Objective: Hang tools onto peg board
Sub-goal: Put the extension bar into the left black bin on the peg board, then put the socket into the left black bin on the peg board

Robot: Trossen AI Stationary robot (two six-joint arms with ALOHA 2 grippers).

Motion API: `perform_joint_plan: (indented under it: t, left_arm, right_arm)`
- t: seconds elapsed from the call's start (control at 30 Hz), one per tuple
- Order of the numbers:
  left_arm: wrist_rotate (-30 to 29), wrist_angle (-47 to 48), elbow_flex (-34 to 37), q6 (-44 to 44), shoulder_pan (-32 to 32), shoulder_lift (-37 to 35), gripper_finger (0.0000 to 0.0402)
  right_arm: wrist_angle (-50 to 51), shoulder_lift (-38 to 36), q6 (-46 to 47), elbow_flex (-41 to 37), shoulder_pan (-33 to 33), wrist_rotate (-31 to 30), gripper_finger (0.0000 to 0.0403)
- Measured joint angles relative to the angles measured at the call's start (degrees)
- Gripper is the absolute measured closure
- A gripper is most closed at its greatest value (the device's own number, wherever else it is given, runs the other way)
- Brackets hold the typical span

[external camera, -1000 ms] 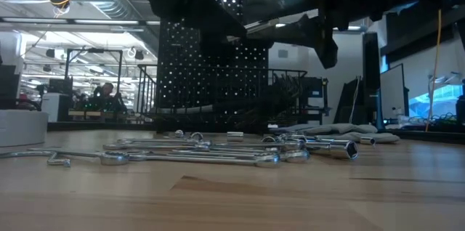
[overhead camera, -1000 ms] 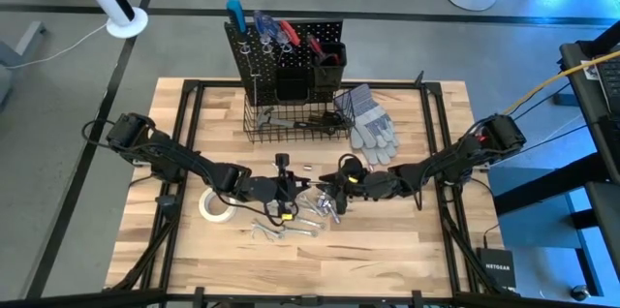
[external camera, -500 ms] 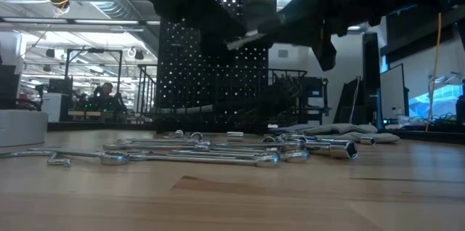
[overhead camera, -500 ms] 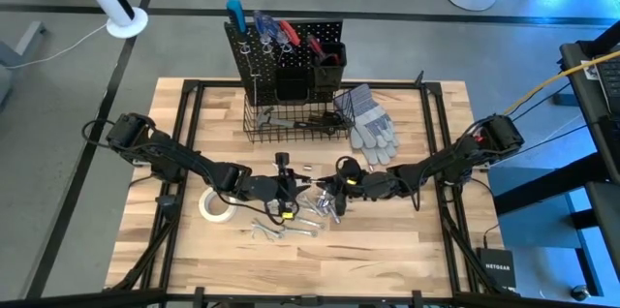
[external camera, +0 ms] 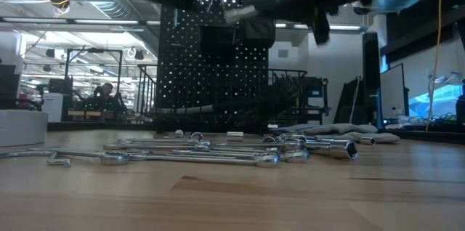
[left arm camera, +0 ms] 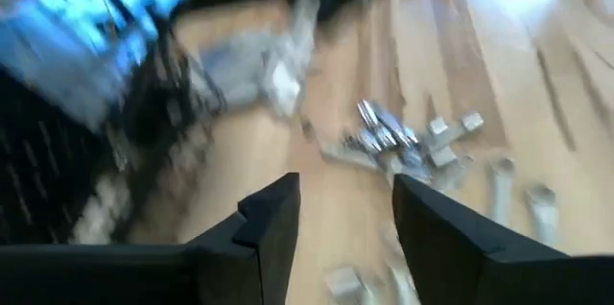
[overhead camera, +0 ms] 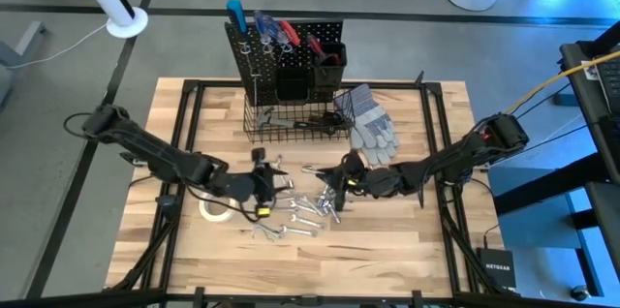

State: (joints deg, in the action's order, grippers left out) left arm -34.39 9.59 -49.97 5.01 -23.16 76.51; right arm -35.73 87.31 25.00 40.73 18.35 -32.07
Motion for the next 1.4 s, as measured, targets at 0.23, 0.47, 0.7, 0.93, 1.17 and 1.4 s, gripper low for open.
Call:
perform_joint_plan:
  t: [0.23, 0.47, 0.7, 0.93, 1.17, 1.4]
  left_arm:
    - [-0.31, -4.06, 8.62, 16.74, -7.90, 0.21, 0.0260]
    - [-5.07, -14.85, 14.92, 18.11, -10.16, 4.19, 0.0266]
    - [-5.27, -15.13, 14.88, 15.96, -10.12, 4.35, 0.0266]
    - [-5.27, -15.01, 14.88, 15.98, -10.08, 4.37, 0.0265]
    - [-5.26, -15.12, 14.88, 16.11, -10.08, 4.39, 0.0265]
    - [-5.22, -15.04, 14.88, 16.20, -10.08, 4.39, 0.0265]
  right_arm:
    - [8.11, 1.59, -22.72, 13.59, -0.02, -15.33, 0.0359]
    - [9.02, 7.44, -43.50, 26.96, -5.57, -24.22, 0.0358]
    - [9.85, 13.17, -43.41, 34.18, -15.21, -18.17, 0.0354]
    - [10.95, 16.18, -38.40, 35.10, -20.66, -17.37, 0.0351]
    - [12.33, 16.91, -37.00, 35.12, -21.90, -15.30, 0.0342]
    - [14.52, 16.89, -37.23, 35.13, -21.81, -15.33, 0.0255]
